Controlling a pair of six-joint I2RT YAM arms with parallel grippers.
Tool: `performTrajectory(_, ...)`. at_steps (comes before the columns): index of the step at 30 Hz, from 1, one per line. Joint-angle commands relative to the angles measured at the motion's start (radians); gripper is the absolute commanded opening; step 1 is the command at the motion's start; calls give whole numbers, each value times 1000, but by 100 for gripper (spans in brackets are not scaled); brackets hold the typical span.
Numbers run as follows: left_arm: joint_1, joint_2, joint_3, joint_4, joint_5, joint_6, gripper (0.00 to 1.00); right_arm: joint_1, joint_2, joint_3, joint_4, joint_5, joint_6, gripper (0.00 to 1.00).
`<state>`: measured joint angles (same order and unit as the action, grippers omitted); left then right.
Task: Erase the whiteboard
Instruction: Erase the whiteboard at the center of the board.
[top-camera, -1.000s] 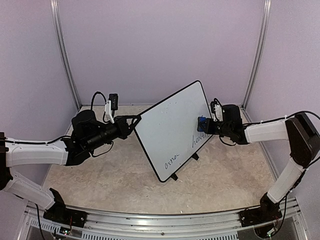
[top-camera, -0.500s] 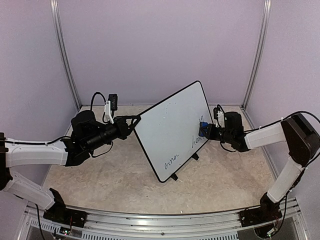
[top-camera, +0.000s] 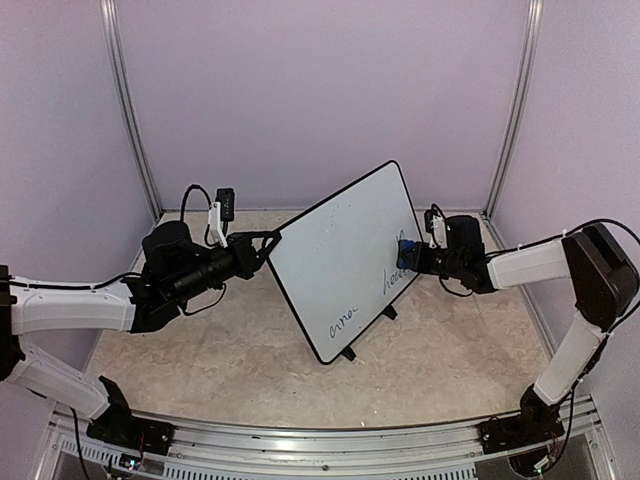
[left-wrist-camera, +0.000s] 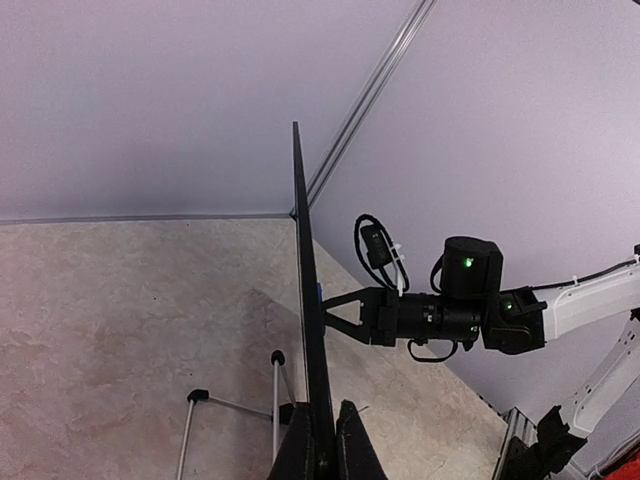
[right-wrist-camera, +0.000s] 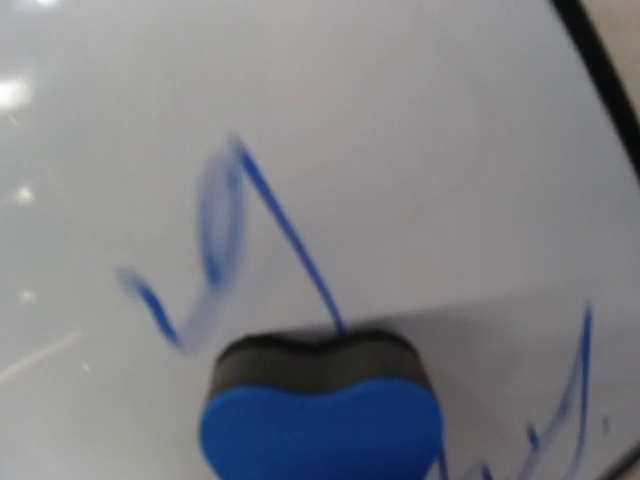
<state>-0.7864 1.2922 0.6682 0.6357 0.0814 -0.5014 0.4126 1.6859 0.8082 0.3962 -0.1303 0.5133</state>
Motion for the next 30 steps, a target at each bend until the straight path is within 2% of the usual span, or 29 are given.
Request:
performTrajectory(1,-43,19,-35,-73,200,95,0,0,18,118,-17,-19,-30,23)
performTrajectory(9,-43,19,-36,-71,202,98,0,0,12,173,-32,-7,-26,23)
performTrajectory(15,-43,17,-41,-68,201,98,0,-3,44,138,-48,52,19,23)
performTrajectory(21,-43,6,-45,-71,200,100,0,-63,96,24,86,-23,118,23)
performTrajectory(30,-43,8,-45,-67,201,98,0,-71,109,17,109,-70,109,23)
